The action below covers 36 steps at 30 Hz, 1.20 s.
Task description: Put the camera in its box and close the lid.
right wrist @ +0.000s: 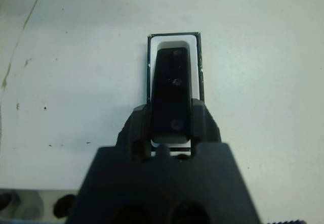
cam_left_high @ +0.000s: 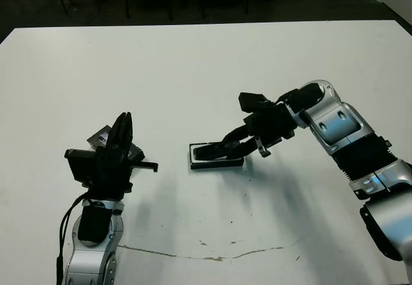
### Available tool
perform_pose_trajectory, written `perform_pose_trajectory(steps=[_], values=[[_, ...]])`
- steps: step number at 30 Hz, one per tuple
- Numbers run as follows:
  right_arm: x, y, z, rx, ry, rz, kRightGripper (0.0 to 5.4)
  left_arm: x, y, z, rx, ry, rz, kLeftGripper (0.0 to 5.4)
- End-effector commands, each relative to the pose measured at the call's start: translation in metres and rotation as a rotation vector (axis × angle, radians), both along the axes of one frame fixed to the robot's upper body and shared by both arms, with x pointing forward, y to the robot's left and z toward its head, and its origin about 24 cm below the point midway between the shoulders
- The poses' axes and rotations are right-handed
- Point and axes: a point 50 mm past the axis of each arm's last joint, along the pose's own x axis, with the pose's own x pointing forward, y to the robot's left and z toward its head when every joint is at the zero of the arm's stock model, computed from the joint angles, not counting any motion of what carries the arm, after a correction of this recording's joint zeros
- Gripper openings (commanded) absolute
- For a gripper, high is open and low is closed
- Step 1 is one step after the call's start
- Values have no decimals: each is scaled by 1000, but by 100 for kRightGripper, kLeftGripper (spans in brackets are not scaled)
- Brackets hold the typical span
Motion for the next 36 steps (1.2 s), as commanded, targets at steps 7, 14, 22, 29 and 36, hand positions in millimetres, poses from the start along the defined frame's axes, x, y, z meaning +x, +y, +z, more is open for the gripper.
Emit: perform_pose_trajectory(steps=[7, 14, 22, 29, 36], values=[[-4, -1, -13, -26, 20, 14, 60, -2, 1, -8, 4, 41, 11, 0], [-6, 6, -13, -38, -1, 17, 60, -3, 0, -9, 1, 41, 8, 0], [-8, 11, -19, -8, 56, -9, 60, -5, 0, -10, -3, 47, 16, 0], [-9, 12, -22, -13, 41, -6, 60, -6, 1, -11, -6, 50, 16, 0], [-8, 10, -17, -11, 32, -4, 60, -6, 2, -11, 5, 48, 10, 0]])
